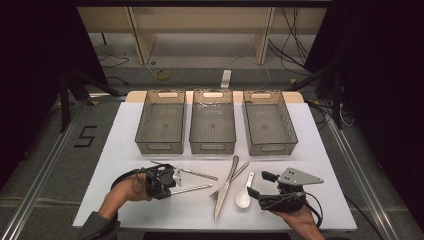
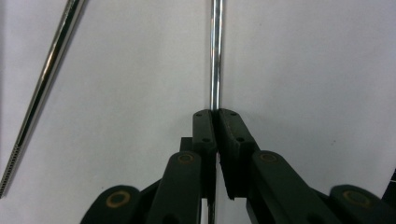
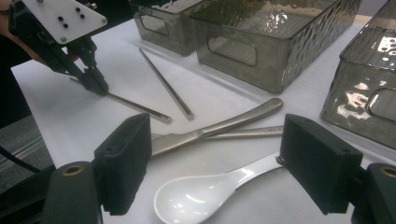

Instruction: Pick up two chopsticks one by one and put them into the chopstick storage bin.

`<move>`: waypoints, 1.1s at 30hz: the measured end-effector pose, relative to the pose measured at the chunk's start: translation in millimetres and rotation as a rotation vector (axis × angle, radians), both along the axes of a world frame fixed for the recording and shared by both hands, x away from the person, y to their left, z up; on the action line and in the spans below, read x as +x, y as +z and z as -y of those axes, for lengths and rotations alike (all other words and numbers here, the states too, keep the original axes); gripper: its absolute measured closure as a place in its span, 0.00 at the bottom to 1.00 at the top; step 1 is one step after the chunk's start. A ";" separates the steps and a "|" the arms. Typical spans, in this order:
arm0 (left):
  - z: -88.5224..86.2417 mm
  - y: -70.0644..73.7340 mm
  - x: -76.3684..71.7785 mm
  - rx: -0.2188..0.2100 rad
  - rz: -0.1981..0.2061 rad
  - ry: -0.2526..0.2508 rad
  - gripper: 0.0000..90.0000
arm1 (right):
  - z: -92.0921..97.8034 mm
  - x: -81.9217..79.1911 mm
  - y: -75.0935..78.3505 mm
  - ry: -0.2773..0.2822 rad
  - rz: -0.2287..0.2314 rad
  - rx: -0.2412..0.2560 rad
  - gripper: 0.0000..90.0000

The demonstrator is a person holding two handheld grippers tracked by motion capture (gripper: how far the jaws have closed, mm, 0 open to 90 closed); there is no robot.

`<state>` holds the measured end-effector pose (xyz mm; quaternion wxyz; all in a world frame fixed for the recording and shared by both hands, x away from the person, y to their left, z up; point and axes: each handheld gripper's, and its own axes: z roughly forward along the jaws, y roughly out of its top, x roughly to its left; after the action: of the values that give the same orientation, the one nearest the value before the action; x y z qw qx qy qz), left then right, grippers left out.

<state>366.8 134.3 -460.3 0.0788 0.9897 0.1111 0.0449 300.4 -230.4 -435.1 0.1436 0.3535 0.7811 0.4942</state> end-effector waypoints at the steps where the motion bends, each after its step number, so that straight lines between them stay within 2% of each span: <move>1: -0.2 0.0 0.0 -0.002 -0.001 0.000 0.94 | 0.0 0.1 -0.1 0.001 0.000 -0.001 0.29; 8: -1.9 2.3 0.9 -0.015 -0.012 0.006 0.95 | -0.3 0.2 -0.3 0.002 -0.006 -0.002 0.29; 13: -3.9 12.0 1.1 -0.055 0.005 0.022 0.95 | 0.0 0.6 -0.4 0.001 -0.010 0.000 0.29; 19: -2.9 22.4 1.7 -0.114 0.033 0.070 0.95 | 0.6 1.1 -0.5 -0.001 -0.012 0.001 0.29; 22: -3.7 29.3 3.2 -0.158 0.053 0.106 0.95 | 0.4 1.1 -0.6 -0.001 -0.015 0.002 0.29; 24: -3.8 31.0 3.6 -0.168 0.055 0.111 0.95 | 0.3 0.9 -0.7 -0.002 -0.013 0.001 0.29; 26: -4.9 35.9 4.0 -0.211 0.074 0.124 0.95 | 0.5 1.1 -0.6 -0.003 -0.014 0.002 0.29; 28: -5.6 39.0 5.7 -0.247 0.090 0.159 0.95 | 0.7 1.5 -1.0 -0.004 -0.016 0.002 0.29; 31: -7.4 47.4 10.3 -0.323 0.116 0.220 0.95 | 1.4 1.5 -0.8 -0.007 -0.016 0.005 0.29; 33: -9.1 54.1 15.5 -0.370 0.116 0.254 0.95 | 1.7 2.1 -1.2 -0.007 -0.017 0.007 0.29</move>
<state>382.3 143.5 -406.2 0.2589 0.9321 0.2366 0.0903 302.4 -232.1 -436.3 0.1373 0.3608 0.7795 0.4933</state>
